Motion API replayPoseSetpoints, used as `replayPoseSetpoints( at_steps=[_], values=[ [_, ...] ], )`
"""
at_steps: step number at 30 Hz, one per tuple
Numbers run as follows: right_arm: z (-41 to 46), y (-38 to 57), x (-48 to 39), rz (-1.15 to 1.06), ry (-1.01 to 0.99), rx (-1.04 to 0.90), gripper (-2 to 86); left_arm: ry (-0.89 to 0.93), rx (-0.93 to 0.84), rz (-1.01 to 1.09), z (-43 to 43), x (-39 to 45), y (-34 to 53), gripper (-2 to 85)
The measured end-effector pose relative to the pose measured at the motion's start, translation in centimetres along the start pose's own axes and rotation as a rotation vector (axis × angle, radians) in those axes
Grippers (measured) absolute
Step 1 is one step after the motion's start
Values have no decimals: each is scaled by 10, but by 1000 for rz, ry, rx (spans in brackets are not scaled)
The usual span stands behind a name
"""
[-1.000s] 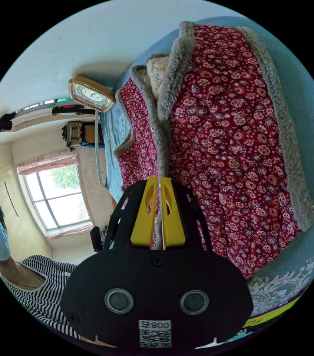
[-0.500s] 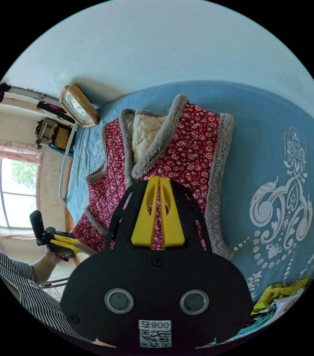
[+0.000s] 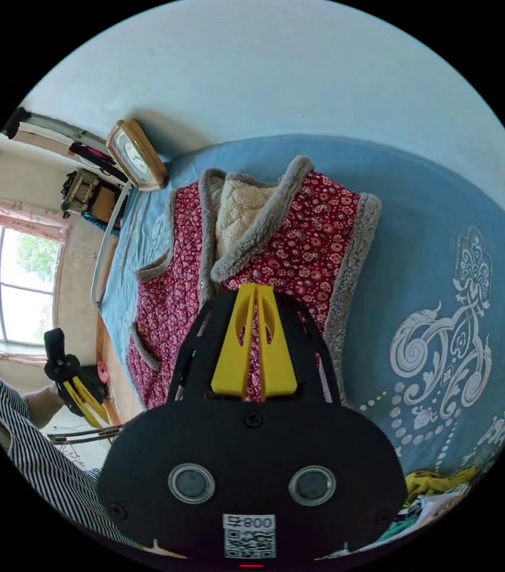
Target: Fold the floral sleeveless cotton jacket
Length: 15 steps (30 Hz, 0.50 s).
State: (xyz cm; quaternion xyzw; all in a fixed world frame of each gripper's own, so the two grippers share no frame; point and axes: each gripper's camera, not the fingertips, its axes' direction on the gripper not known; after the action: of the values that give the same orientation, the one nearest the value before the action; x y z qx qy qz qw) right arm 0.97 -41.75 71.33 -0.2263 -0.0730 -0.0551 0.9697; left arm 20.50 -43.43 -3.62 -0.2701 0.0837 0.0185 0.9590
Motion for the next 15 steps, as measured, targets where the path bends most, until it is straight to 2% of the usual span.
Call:
replayPoseSetpoints(
  at_steps=[3,6,9,12,15],
  values=[
    [6,-10,-1,-21,42,4,0,-287,206,29,-41,-19,-50,13],
    [21,-23,-4,-42,119,-3,1,-479,365,-42,-72,-57,-107,6],
    [46,-35,-8,-59,246,-69,1,-620,341,-157,-88,-97,-157,4],
    [52,-33,-14,-109,322,-55,1,-520,340,-156,-101,-110,-170,2],
    [43,-26,-4,-102,281,-16,1,-513,386,-162,-119,-96,-164,2]
  ],
)
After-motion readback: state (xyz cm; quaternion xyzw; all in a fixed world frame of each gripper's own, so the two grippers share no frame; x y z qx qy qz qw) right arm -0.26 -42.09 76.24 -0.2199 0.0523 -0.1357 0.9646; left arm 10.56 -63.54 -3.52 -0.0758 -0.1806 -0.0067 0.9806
